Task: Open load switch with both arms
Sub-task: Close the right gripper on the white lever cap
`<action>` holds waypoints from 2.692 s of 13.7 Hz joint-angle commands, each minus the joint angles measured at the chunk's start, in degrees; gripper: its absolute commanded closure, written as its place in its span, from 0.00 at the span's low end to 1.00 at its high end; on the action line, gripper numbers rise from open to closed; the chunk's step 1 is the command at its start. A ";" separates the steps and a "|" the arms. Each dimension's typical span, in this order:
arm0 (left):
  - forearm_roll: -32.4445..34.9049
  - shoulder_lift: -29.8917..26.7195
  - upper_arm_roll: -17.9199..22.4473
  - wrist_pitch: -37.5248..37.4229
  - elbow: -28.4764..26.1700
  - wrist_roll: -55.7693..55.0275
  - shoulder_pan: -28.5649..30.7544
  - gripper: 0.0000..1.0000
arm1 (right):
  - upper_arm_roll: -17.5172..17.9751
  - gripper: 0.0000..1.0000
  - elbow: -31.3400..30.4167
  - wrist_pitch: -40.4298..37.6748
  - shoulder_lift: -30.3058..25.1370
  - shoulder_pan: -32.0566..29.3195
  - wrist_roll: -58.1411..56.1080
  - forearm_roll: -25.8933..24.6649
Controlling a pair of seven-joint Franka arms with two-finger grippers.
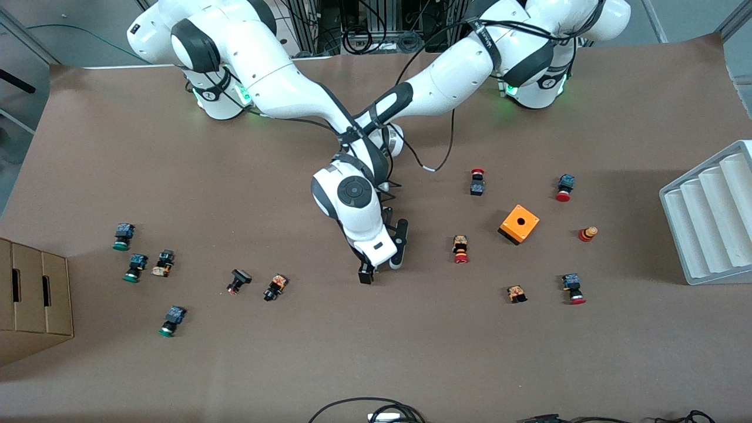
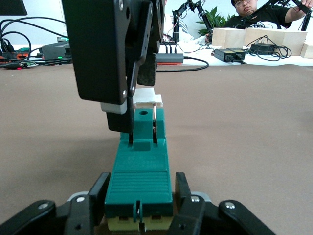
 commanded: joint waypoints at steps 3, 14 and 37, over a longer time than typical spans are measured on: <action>0.52 1.12 0.64 -0.53 1.07 -0.81 -0.85 0.41 | -1.00 0.05 1.61 1.02 1.64 0.79 0.68 -0.34; 0.61 1.12 0.64 -0.53 1.07 -0.81 -0.85 0.41 | -1.00 0.14 1.52 1.90 2.08 0.79 0.68 -0.25; 0.61 1.03 0.64 -0.53 1.16 -0.72 -0.85 0.41 | -1.00 0.24 1.17 1.11 0.67 0.96 3.14 -0.16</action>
